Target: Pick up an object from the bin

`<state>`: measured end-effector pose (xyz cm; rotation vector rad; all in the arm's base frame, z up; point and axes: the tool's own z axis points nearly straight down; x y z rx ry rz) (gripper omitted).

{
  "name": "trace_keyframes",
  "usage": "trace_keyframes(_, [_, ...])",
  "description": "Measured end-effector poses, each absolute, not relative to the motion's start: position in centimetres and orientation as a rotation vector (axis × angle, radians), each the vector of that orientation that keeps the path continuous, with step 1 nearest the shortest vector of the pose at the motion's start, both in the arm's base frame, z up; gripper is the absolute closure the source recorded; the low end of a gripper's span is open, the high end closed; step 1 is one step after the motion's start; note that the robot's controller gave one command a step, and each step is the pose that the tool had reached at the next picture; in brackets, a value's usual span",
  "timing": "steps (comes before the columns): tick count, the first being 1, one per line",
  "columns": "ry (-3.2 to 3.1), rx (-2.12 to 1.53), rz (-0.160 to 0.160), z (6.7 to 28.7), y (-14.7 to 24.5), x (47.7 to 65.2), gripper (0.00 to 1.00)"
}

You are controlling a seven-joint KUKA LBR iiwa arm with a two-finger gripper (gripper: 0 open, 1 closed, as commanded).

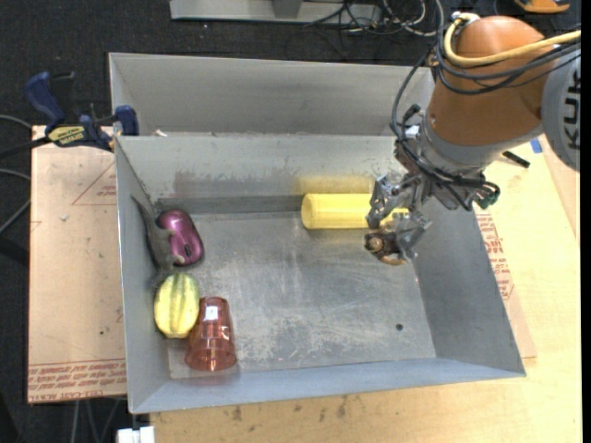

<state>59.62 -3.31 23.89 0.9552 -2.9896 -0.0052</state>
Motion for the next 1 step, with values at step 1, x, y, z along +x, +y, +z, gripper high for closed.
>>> trace_keyframes(1, [-2.996,0.945,-0.003,25.58,-3.29,59.58,1.0])
